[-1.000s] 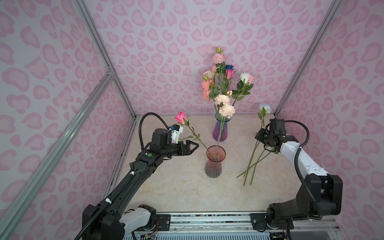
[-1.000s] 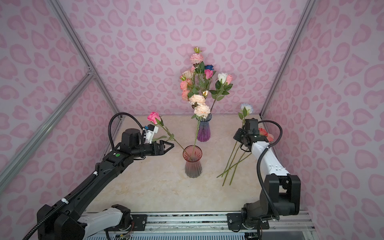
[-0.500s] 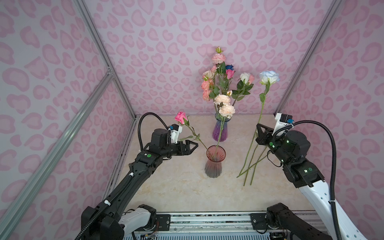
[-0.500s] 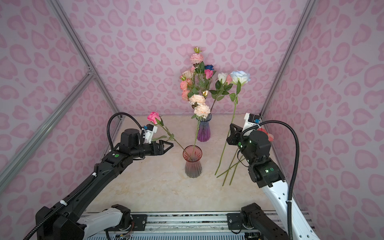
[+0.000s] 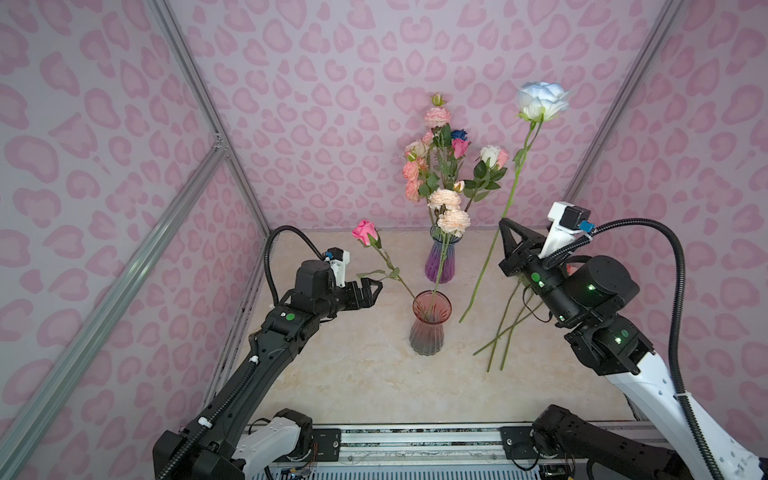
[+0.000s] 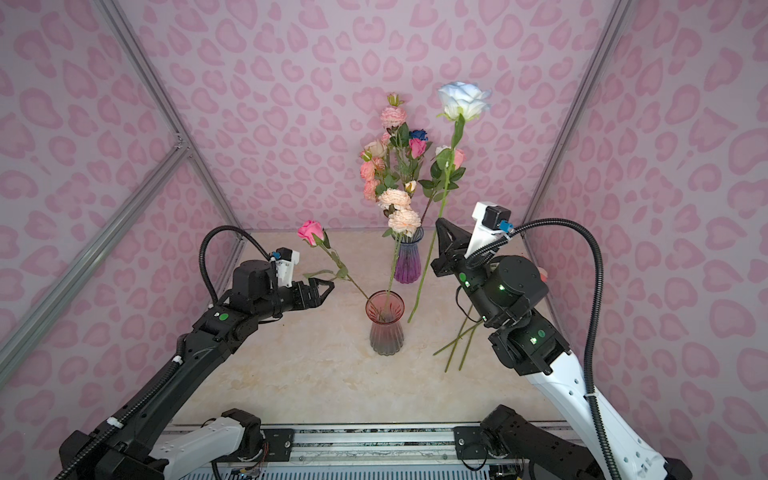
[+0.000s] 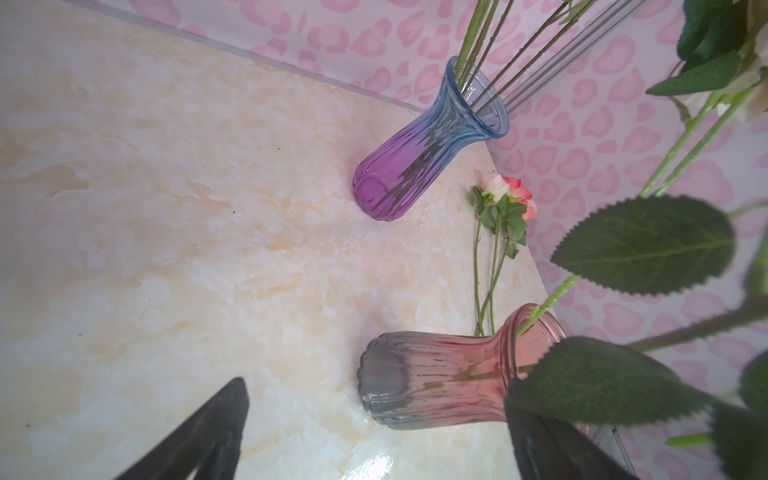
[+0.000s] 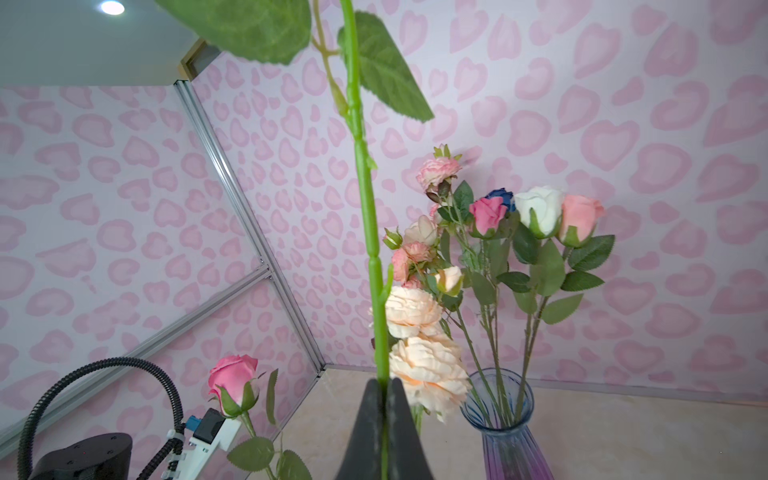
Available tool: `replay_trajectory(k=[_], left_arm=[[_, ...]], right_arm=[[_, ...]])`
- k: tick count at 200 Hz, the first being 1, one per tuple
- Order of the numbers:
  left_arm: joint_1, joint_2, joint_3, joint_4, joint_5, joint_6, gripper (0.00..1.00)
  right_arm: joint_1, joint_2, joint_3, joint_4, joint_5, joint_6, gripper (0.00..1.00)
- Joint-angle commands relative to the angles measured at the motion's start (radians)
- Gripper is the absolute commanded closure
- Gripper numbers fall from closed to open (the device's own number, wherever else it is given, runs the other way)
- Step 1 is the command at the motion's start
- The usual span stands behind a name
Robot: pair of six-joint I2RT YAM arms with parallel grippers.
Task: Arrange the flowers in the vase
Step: 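Grasp a white rose stem with the right gripper and lift it, then carry the white rose over the pink-red vase with the right gripper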
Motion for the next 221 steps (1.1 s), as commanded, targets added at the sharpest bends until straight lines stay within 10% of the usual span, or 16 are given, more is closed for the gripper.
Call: replay_trajectory(k=[1,137,221], left_arm=[[0.002,-0.013,0.009,-0.006,-0.042,0.016,0.03],[0.002,-0.014,0.006,0.002,-0.036,0.012,0.04],[0.002,-0.003,0.004,0.003,-0.023,0.009,0.04]], right_arm=[[0.045,0.070,0.047,0.085,0.036,-0.077,1.00],[0.171,0.158,-0.240,0.173,0.067,-0.123,1.00],[0.238,0.163,-0.310,0.133,0.100,-0.097,0.83]])
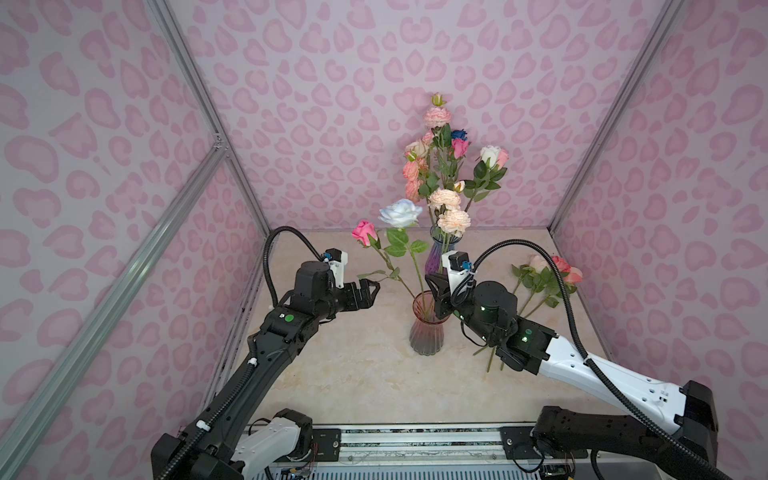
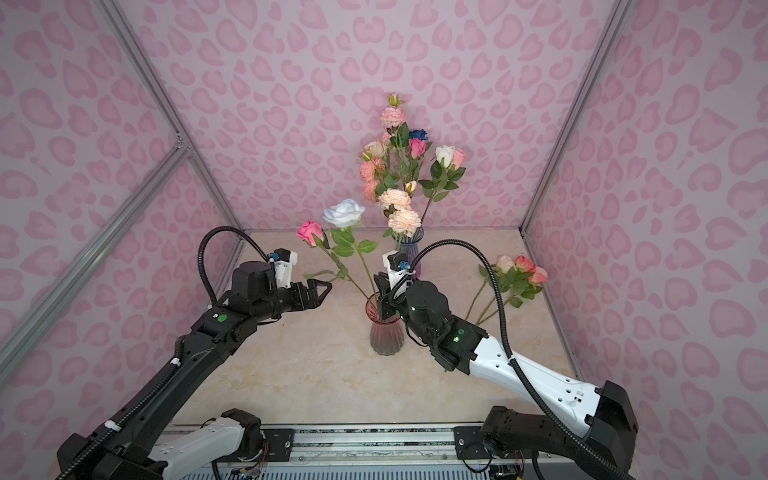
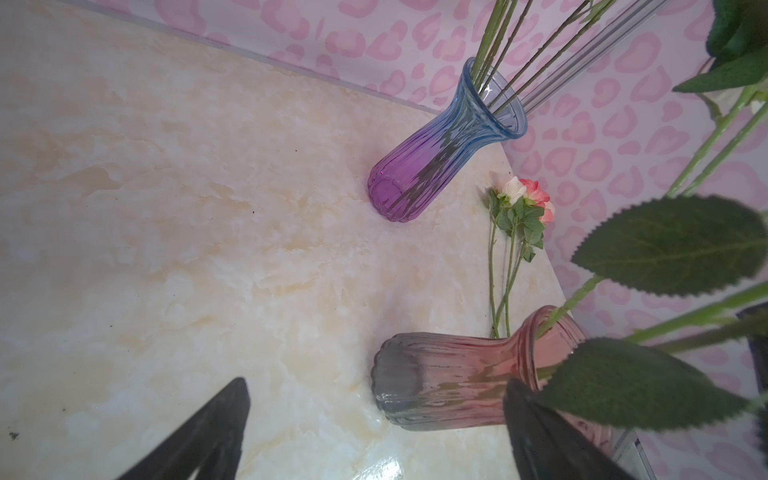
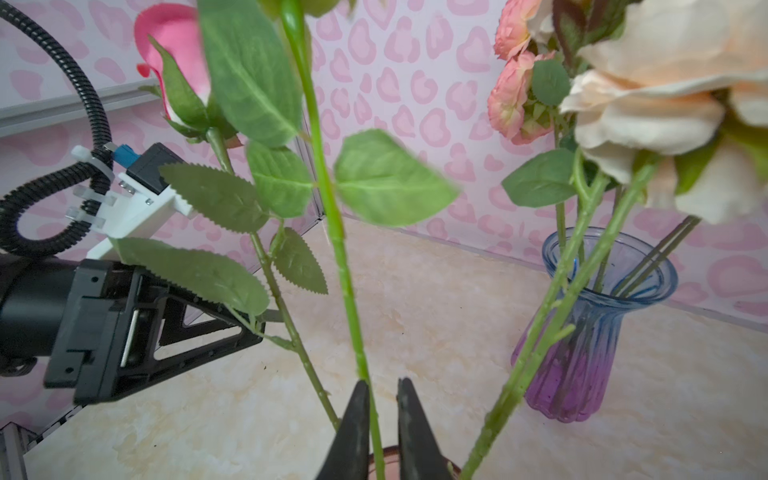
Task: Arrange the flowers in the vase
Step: 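Carry the white rose over the pink-red vase with the right gripper, then lower the white rose stem into the pink-red vase and open the right gripper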
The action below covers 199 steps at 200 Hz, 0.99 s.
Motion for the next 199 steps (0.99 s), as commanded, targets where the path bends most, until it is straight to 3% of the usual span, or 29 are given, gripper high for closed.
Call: replay_trajectory(k=[1,43,67,90,128,148,177,199], left_arm=[[0.002,0.007,0.004,0.018,0.014,0.001,0.04],[0.002,0.011,0.007,0.018,0.019,0.000,0.04],[0.002,0.000,0.006,0.017,0.006,-0.004,0.03],[0.002,-0.021,0.004,0.008,-0.043,-0.010,0.03],[0.001,-0.069,-0.002,-0.007,-0.135,-0.012,0.03],[0.004,-0.077,0.006,-0.053,-0.258,-0.026,0.04],[0.038,-0.057,0.038,-0.134,-0.406,-0.091,0.04],[0.106,-0.046,0.038,-0.153,-0.419,-0.142,0.04]], right_arm=[[0.004,-0.010,0.000,-0.001,0.019,0.014,0.83],[0.012,-0.084,0.009,-0.032,0.068,0.025,0.83],[0.007,-0.144,0.031,-0.092,0.208,0.047,0.82],[-0.066,-0.204,0.052,-0.181,0.216,0.101,0.79],[-0.275,-0.280,0.043,-0.295,0.159,0.187,0.72],[-0.477,-0.260,0.057,-0.433,0.161,0.262,0.66],[-0.815,-0.133,0.037,-0.552,0.001,0.371,0.63],[-0.965,0.025,0.002,-0.527,-0.118,0.403,0.62]])
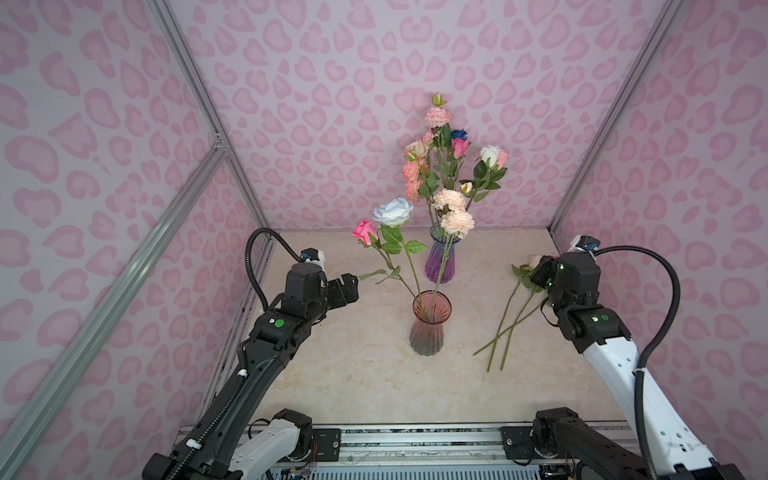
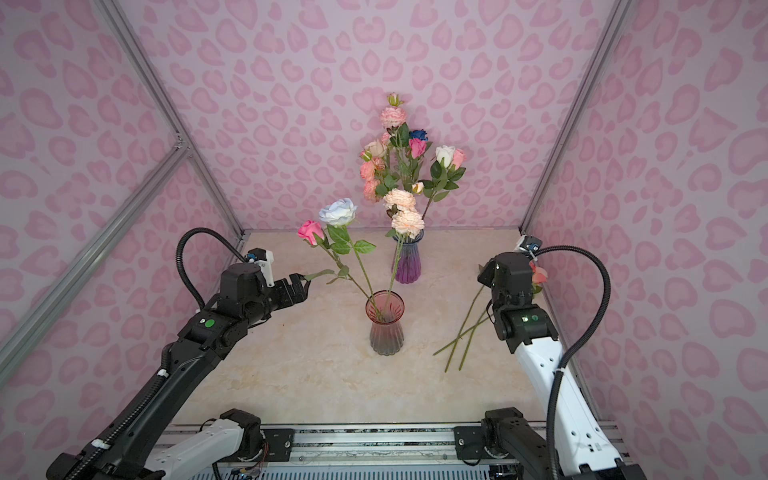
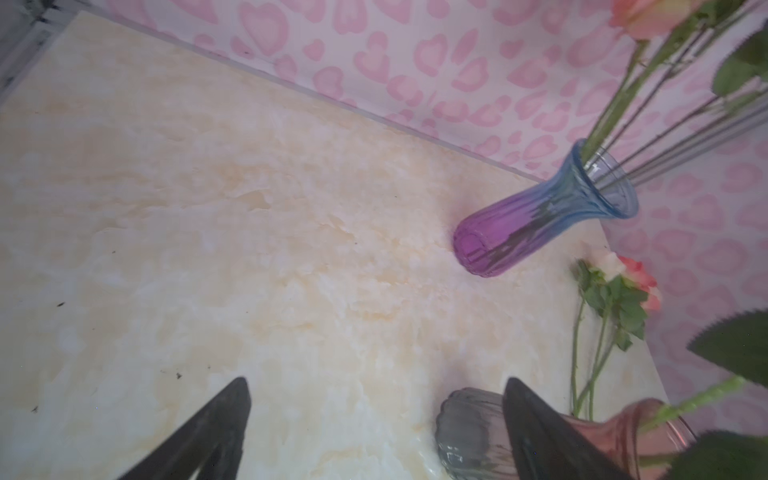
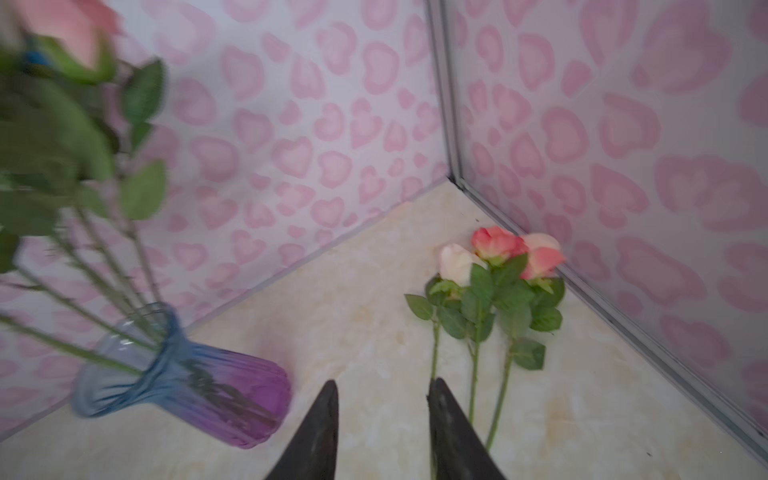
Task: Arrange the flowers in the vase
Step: 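Move the right gripper back to the loose roses while the left gripper draws back, then grasp a pink rose stem with the right gripper and lift it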
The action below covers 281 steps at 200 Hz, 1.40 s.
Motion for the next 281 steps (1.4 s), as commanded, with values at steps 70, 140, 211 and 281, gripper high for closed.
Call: replay_trajectory(k=[70,140,211,281], left_arm=[[0.156,0.032,0.004,-0.034,0.022,-0.112,0.04],[0.160,0.044,0.002,-0.023,0.055,-0.106,0.04],[0.166,0.062,-0.002,-0.007,0.112,-0.101,0.04],[0.166,0.043,-0.024,0.043,0.198,-0.092,0.04]], right_arm=[[-0.222,0.741,0.191,-0.120,-0.295,0.024,0.61],[-0.205,0.864,0.214,-0.068,-0.319,0.035,0.81],[-0.103,0.565,0.193,-0.081,-0.250,0.021,1.00],[0.027,0.145,0.167,-0.023,-0.287,-0.012,1.00]])
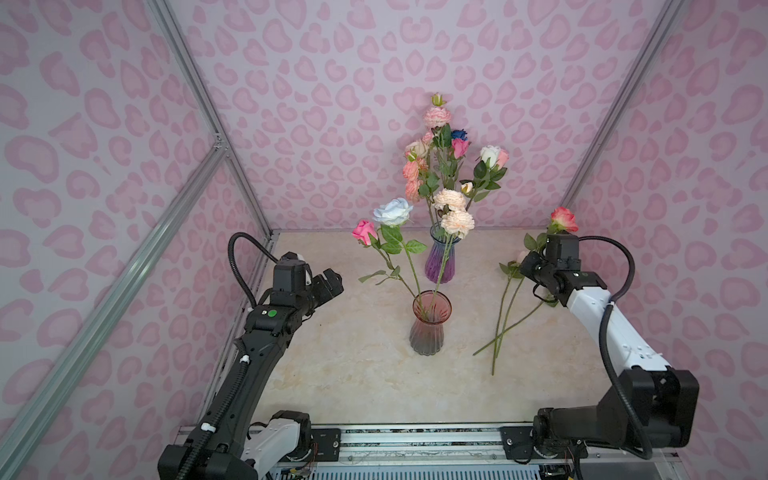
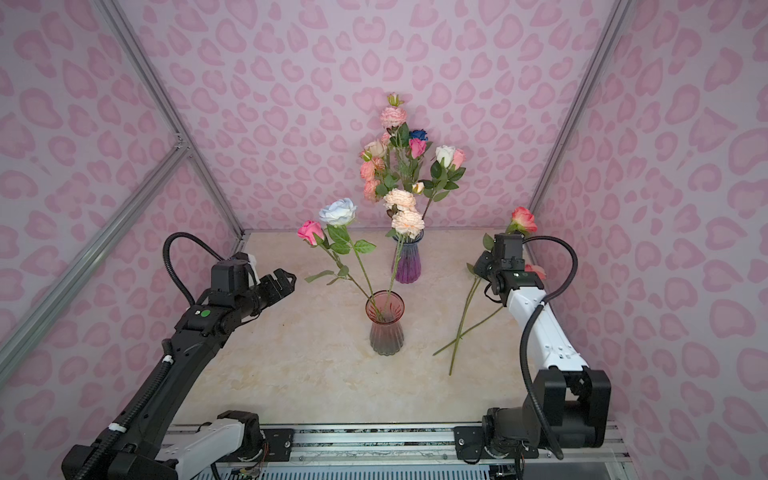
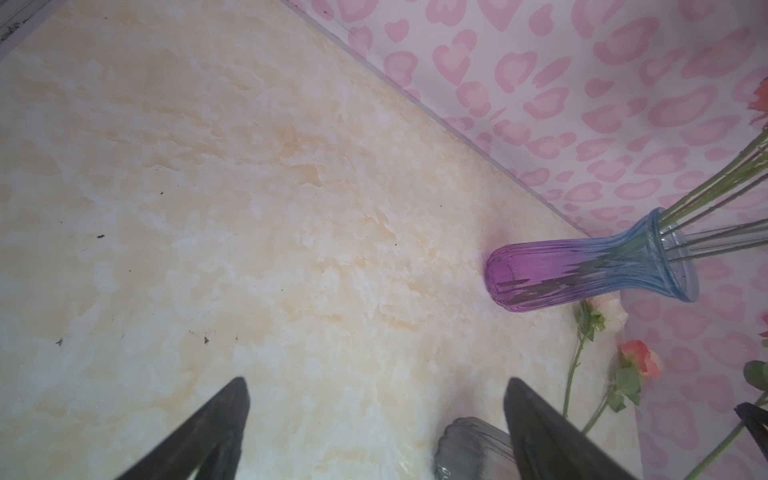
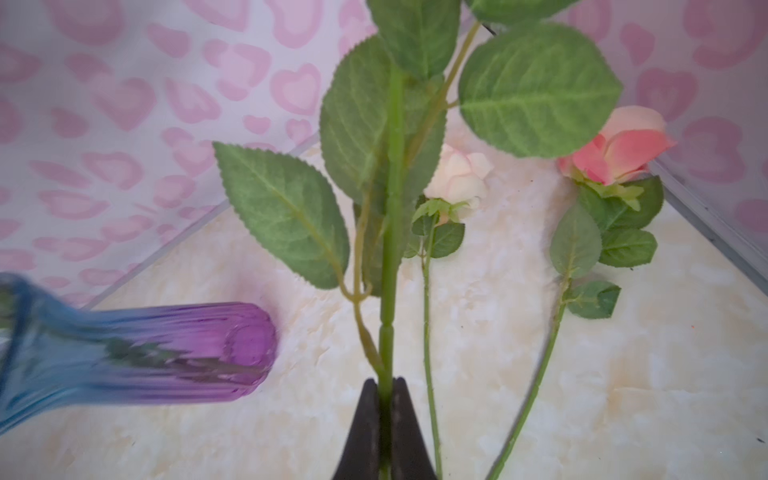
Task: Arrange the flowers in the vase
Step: 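Grasp a pink rose stem with the right gripper and lift it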
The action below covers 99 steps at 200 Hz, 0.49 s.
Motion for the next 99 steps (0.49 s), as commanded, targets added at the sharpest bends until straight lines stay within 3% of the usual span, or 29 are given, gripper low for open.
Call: replay_trajectory(k=[1,21,51,99], left_arm=[[0.002,-0.008,-0.011,0.057,0.053,0.010,0.04],[0.001,0.001,-0.019,0.069,0.080,0.006,0.03],[0.001,0.055,-0.025,0.094,0.178,-0.007,0.03],[0.001,0.189,0.007,0.083,0.334,-0.010,0.00]], right_arm=[[0.060,-0.109,0.000,0.052,-0.008,-0.026,1.00],[0.171,-0.189,0.066,0.007,0.116,-0.045,1.00],[0.356,-0.251,0.155,0.023,0.194,-0.081,1.00],[0.662,-0.264,0.195,0.248,0.304,-0.214,1.00]])
